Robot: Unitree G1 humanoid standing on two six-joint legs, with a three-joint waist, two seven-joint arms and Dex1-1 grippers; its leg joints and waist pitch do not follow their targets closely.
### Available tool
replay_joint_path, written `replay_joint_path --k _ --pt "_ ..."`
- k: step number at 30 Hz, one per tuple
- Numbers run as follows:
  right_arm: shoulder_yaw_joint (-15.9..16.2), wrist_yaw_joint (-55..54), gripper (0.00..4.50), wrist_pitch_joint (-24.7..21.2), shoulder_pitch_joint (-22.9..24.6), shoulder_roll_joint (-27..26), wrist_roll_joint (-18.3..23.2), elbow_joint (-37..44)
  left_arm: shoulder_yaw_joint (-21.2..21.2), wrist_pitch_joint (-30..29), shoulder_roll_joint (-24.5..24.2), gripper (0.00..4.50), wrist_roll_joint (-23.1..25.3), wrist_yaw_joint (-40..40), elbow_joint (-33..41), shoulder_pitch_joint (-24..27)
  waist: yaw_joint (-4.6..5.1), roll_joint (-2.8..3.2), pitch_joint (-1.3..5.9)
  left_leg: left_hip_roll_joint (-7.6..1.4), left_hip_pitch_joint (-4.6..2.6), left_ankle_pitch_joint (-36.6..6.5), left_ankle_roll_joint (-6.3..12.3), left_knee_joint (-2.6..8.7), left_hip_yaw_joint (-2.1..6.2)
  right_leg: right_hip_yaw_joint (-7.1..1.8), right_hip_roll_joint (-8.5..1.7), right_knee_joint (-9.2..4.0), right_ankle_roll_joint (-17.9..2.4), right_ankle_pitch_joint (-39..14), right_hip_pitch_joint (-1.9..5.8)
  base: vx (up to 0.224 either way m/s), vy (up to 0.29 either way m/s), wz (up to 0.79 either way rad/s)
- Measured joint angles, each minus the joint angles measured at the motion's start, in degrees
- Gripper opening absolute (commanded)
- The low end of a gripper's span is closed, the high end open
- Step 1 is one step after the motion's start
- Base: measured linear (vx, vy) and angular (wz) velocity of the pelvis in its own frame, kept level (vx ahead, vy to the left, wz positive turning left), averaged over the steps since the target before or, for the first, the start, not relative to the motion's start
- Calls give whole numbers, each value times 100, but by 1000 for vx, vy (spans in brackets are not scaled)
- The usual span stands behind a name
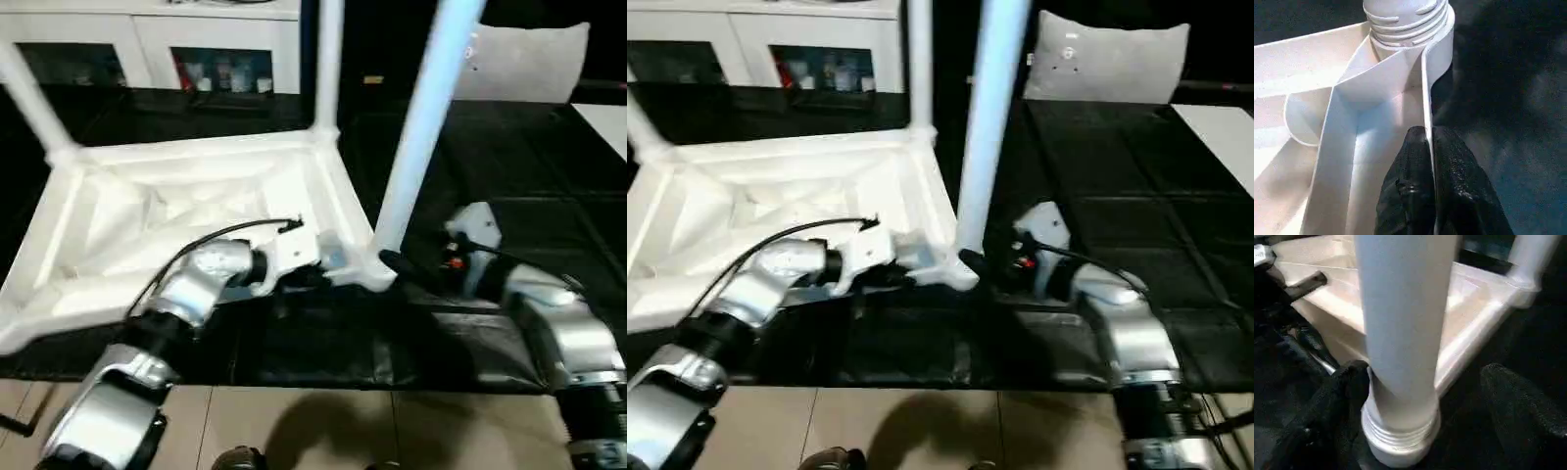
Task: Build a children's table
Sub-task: Rotate leg to tighten
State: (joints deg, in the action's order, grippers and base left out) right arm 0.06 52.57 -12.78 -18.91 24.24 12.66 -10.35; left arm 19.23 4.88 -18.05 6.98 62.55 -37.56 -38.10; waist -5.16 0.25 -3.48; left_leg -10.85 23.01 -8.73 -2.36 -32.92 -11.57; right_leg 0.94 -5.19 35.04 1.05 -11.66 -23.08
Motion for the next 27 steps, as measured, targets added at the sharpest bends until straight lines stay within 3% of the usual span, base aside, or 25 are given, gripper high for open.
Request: replay_joint_path --k 6,7,9,13,27 --pt "236 1748 388 318 105 797 362 -92 131 407 -349 0 -281 1016 129 161 -66 -10 -5 -2 2 -6 10 -15 -3 2 -2 3 0 0 5 0 0 0" --pt "254 1898 353 306 103 810 387 -141 147 436 -389 0 -324 1155 139 170 -77 -12 -6 -6 2 -6 9 -21 -3 5 -2 12 0 0 4 0 0 0" --pt "332 2095 353 220 94 800 460 -172 194 443 -417 0 -386 1343 193 185 -101 -15 -8 -7 2 -5 9 -28 -3 5 -3 20 -1 0 4 0 0 0" --pt "494 2374 307 163 -31 798 520 -319 312 444 -445 0 -478 1592 291 209 -155 -18 -10 -5 3 -6 9 -47 -4 4 -9 20 -6 3 14 0 0 0" --pt "666 2798 203 -86 -130 789 707 -452 375 431 -493 0 -604 1743 333 210 -168 -31 -13 -5 5 -7 11 -53 -4 4 -9 19 -9 5 16 0 0 0"
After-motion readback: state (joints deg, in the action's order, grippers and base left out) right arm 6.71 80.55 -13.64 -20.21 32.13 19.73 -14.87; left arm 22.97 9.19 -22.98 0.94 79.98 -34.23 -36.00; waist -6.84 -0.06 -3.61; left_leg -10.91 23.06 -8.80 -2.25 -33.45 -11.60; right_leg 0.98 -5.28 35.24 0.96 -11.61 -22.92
